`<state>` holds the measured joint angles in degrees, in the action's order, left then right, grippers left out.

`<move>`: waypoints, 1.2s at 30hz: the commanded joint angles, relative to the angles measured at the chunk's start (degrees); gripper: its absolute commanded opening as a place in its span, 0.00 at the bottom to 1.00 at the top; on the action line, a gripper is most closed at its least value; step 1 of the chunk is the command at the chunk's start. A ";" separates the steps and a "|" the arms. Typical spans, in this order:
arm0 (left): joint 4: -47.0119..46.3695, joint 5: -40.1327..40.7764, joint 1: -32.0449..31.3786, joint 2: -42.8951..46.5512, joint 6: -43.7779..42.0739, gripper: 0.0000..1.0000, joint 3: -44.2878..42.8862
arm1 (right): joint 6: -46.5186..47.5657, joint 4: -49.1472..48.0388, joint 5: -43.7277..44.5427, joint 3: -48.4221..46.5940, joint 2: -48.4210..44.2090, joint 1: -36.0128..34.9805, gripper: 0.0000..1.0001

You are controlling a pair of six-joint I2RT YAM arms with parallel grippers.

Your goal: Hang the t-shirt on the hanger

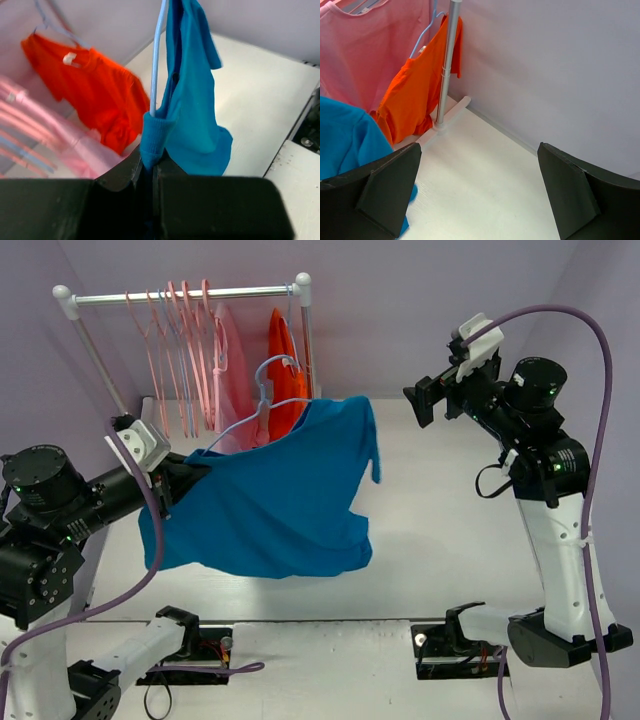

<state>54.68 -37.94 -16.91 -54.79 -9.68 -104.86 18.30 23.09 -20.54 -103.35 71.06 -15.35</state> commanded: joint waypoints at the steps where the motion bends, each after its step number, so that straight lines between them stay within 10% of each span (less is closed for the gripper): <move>1: 1.95 10.57 0.21 0.19 1.70 0.00 -2.33 | -1.04 -6.25 1.52 0.67 -1.01 -0.08 1.00; 36: -5.11 30.34 -0.23 -2.38 11.79 0.00 -0.83 | -1.52 -8.68 0.06 5.70 -2.58 -0.11 1.00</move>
<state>61.88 -7.74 -17.04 -53.68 -2.19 -104.55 16.93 19.92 -19.97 -97.84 70.04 -15.35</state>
